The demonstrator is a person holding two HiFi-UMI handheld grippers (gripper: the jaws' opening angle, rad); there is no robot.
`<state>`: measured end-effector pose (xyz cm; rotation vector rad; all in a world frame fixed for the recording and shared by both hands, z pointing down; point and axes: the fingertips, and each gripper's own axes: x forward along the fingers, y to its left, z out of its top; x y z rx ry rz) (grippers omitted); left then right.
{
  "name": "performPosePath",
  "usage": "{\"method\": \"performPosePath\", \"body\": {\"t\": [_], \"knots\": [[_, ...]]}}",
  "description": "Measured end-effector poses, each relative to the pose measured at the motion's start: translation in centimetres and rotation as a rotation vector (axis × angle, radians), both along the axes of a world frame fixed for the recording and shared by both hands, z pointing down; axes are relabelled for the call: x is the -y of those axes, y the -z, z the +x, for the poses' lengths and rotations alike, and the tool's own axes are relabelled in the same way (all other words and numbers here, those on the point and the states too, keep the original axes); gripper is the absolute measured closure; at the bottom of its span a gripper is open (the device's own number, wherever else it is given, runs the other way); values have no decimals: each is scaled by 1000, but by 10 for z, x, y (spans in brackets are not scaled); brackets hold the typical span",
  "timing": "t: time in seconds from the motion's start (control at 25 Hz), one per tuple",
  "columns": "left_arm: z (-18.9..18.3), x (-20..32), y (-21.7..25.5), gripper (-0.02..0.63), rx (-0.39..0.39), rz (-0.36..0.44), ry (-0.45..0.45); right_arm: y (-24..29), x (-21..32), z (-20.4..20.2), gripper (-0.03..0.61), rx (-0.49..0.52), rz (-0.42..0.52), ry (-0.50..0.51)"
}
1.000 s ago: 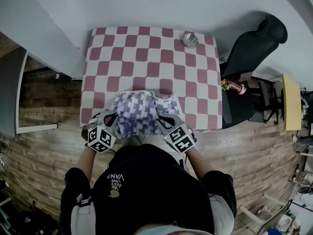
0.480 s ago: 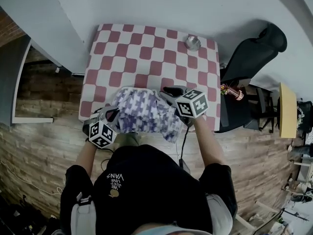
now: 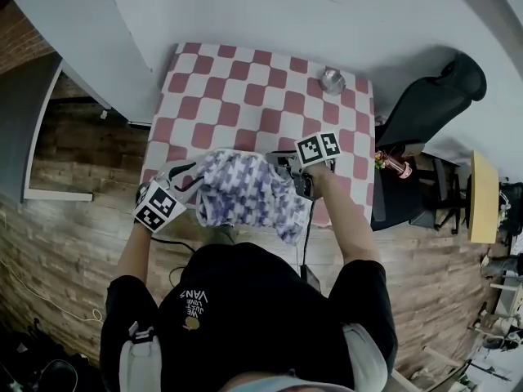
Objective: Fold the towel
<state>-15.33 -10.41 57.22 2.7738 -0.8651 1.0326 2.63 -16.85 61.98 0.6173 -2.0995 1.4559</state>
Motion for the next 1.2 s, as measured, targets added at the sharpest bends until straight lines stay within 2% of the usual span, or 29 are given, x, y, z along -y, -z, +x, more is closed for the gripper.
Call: {"method": "performPosePath", "body": {"t": [0.04,0.08,0.16,0.28,0.44,0.6,0.68,0.8,0.88,0.96,1.0,1.08,1.2], "knots": [[1,10,3,456,-16,-3,-4,-3,-1,1,469,2,-16,-5],[3,21,5,435,-24,-7,-12,-7,-2,3,469,-2,-27,-3],[9,42,1,422,-28,-32,-35,-12,-5,5,475,-7,-40,6],[24,65,-23,410,-5,-115,-84,-12,-9,11,563,6,-21,12],[41,76,-60,400,101,-245,-189,1,-2,19,565,34,56,-11],[44,77,-94,399,227,-329,-273,19,13,35,568,28,149,-49],[45,76,-106,400,261,-356,-294,29,21,47,568,19,191,-79],[49,73,-107,400,283,-336,-309,49,36,70,568,0,268,-140],[54,67,-104,442,287,-331,-339,58,47,88,569,-25,315,-176],[57,56,-105,540,296,-343,-378,65,59,104,569,-51,352,-212],[57,53,-106,566,304,-345,-387,68,64,110,569,-61,370,-229],[57,56,-105,575,309,-332,-375,73,75,120,569,-75,399,-256],[57,81,-91,580,261,-293,-297,79,92,131,571,-104,436,-276]]}}
